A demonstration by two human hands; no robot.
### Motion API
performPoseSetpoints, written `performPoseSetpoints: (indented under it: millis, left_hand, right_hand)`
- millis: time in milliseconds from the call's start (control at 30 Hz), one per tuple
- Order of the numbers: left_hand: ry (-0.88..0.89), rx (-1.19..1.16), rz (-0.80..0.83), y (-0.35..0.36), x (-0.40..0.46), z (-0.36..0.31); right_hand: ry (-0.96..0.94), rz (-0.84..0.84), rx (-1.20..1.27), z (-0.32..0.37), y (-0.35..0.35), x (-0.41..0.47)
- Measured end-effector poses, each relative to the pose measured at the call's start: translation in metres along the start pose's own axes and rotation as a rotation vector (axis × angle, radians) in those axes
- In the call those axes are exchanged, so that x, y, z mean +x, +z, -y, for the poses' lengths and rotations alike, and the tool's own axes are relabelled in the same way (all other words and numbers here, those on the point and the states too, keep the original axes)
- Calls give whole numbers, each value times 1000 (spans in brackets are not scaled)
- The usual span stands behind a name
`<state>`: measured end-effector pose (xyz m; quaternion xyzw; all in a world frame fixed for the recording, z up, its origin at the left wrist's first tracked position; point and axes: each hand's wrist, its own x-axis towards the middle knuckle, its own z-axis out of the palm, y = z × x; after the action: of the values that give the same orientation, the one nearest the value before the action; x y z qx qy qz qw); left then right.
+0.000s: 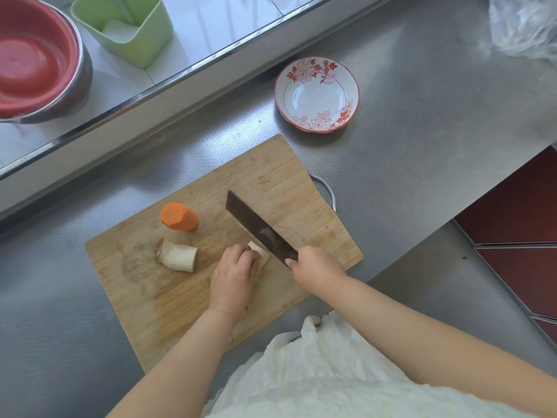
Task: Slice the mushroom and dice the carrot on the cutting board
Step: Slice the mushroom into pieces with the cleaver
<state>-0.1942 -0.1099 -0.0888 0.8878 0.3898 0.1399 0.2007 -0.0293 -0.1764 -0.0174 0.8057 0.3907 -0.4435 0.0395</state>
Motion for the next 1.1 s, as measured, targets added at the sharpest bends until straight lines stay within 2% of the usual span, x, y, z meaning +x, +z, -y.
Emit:
performPoseSetpoints:
  millis: [267,1100]
  left_hand:
    - [-16,22,79,-2,5,1]
    - [-21,31,30,2,3,2]
  right_hand:
    - [-128,-137,-169,-5,15,-27]
    - [-46,-56,-212,17,18,-15]
